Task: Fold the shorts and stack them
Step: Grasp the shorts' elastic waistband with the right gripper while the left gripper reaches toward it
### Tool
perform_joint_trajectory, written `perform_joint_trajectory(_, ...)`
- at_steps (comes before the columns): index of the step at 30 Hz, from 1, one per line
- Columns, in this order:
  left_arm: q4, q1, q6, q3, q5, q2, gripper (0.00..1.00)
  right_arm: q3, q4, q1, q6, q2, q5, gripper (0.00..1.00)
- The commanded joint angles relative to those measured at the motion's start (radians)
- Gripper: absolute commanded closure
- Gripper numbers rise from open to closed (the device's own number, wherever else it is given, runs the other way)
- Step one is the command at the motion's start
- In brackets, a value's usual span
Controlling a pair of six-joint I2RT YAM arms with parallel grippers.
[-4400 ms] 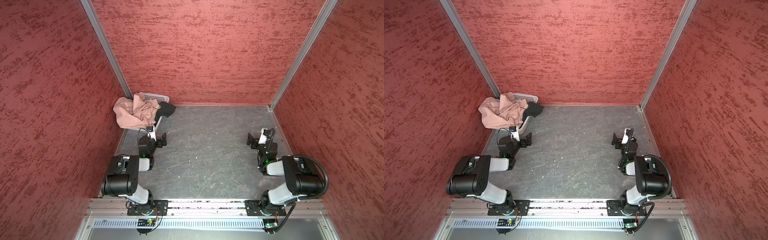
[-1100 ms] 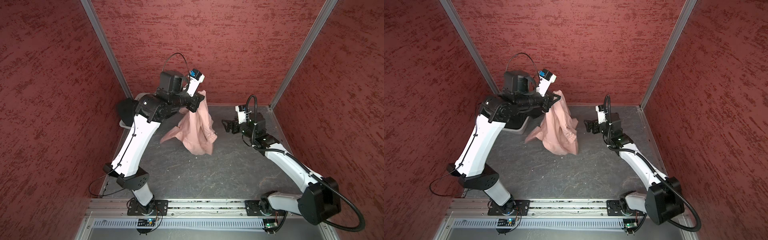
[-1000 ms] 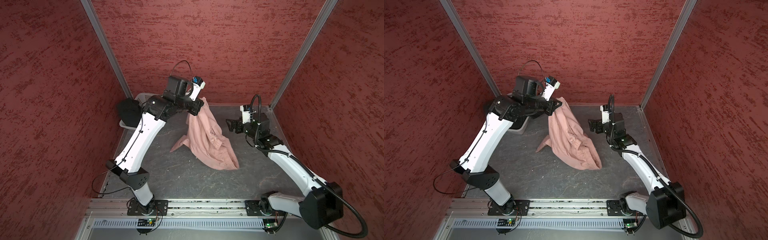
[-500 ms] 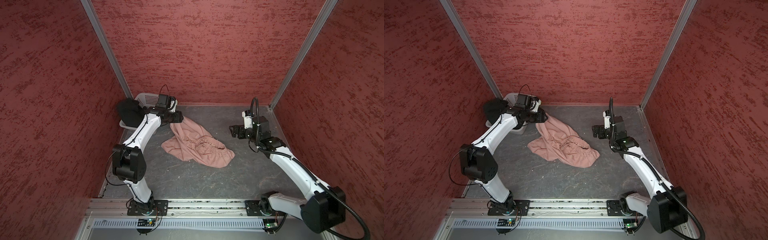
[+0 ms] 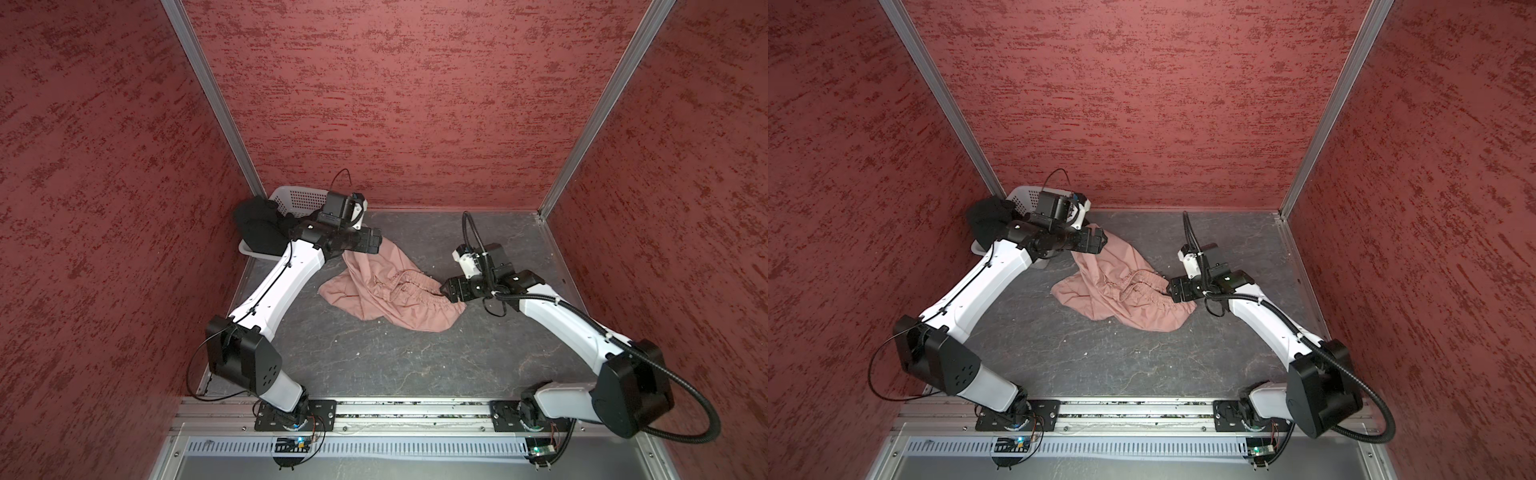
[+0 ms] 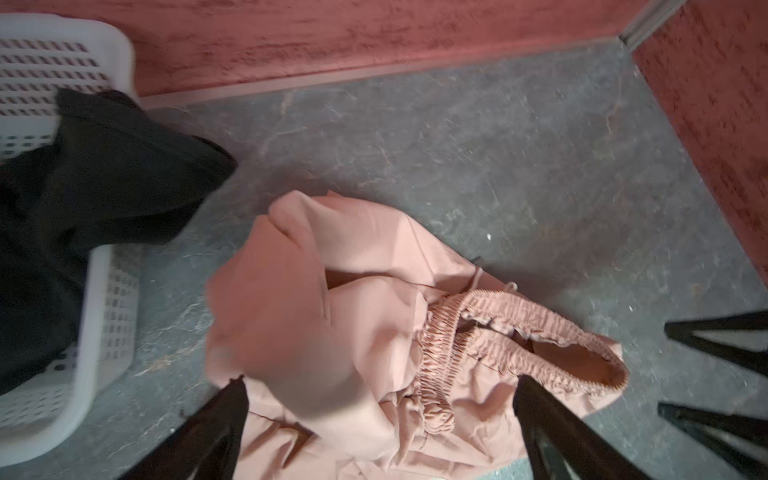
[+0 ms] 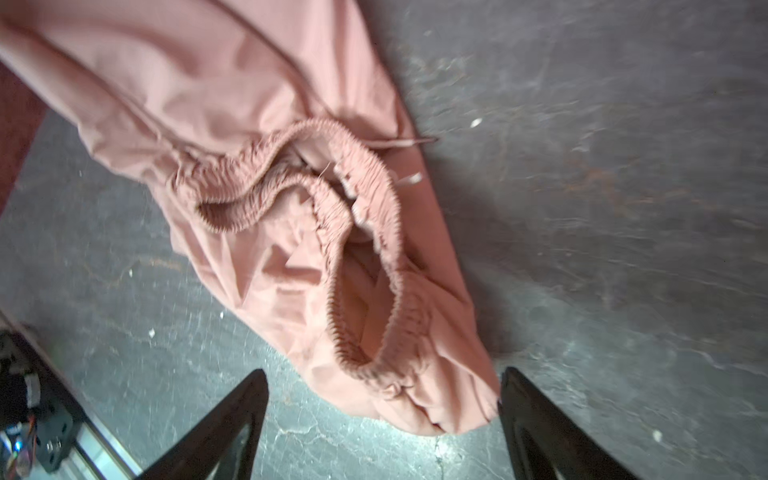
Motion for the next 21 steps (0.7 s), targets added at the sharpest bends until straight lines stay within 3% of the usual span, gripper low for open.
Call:
perform_joint_trajectory(1,-0.075,0.1,-0.032,0.012,-0.004,-0.022,0.01,0.018,-0.045,0.049,-0.091,0.019,0.034,0.12)
perform_joint_trajectory(4,-0.114,0.079,0.009,0.024,-0.165,-0.029,0.01,0.033,-0.054,0.074,-0.116,0.08,0.128,0.14)
perform_joint_trajectory(7,-0.103,0.027,0.047,0.017,-0.234,-0.06,0.01,0.049,-0.045,0.083,-0.123,0.127,0.244,0.16)
perform_joint_trajectory(11,-0.055,-0.085,0.128,-0.043,-0.193,-0.116,0.01,0.054,-0.01,0.083,-0.136,0.127,0.279,0.16)
perform_joint_trajectory(14,-0.032,-0.164,0.156,-0.106,-0.117,-0.117,0.01,0.037,0.05,0.083,-0.143,0.13,0.209,0.2)
perform_joint_trajectory(17,-0.03,-0.225,0.186,-0.176,-0.073,-0.092,0.01,0.011,0.11,0.083,-0.135,0.142,0.125,0.4)
perform_joint_trajectory(21,-0.086,-0.253,0.185,-0.203,-0.116,-0.022,0.01,-0.009,0.12,0.083,-0.115,0.153,0.145,0.74)
